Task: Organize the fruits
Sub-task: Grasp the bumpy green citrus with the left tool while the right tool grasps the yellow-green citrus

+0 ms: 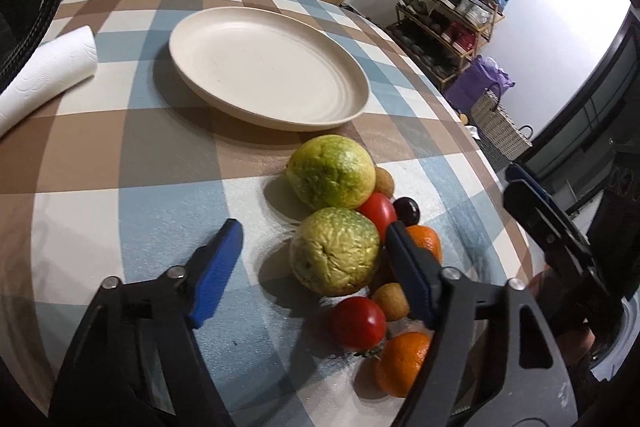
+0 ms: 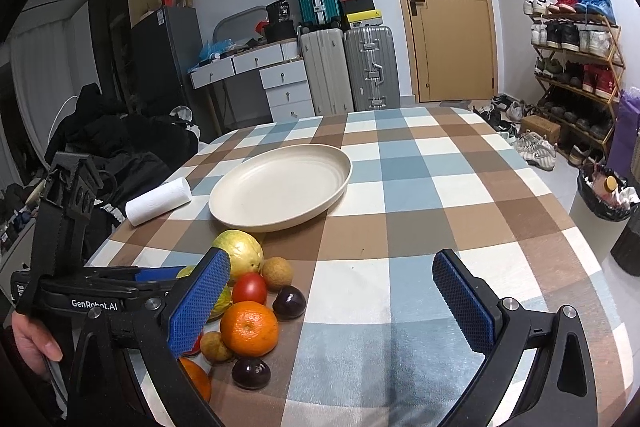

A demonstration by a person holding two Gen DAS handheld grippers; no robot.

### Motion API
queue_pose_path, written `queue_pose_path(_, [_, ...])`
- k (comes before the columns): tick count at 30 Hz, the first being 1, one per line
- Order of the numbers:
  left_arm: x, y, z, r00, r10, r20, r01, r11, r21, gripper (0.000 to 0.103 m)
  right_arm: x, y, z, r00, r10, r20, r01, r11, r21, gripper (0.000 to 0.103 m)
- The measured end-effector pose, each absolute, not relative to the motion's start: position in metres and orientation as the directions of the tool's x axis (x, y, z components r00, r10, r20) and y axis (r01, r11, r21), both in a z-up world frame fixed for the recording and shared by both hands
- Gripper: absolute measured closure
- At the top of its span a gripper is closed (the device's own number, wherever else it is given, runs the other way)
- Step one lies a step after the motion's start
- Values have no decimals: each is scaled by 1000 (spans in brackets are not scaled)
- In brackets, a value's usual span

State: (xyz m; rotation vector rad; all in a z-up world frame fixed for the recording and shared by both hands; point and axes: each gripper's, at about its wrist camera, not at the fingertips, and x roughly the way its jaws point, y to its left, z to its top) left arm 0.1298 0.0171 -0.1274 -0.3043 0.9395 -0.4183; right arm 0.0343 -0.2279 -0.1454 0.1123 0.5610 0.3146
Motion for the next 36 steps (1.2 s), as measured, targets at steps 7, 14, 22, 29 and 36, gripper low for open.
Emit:
queue_pose_path(7, [130, 7, -130, 484, -523, -702, 258, 852, -456, 59, 36, -229, -148, 796, 336, -503, -266, 941, 207, 0])
queue_pose_path(14, [118, 9, -130, 485, -541, -687, 260, 839, -478, 59, 35, -228, -148, 794, 335, -507, -267, 942, 204, 0])
queue_pose_path(22, [114, 17, -128, 487, -559, -671, 260, 826, -499, 59, 37, -227, -150, 793, 334, -510, -267, 942, 202, 0])
queue_pose_path(29, [110, 24, -128, 491, -572, -657, 264, 817, -513, 59, 42, -222, -149, 782, 340, -522, -273, 940, 203, 0])
queue_pose_path(36, [108, 41, -116, 521, -573, -633, 257, 812, -523, 59, 53, -212, -144, 757, 370, -539, -309, 929, 204, 0])
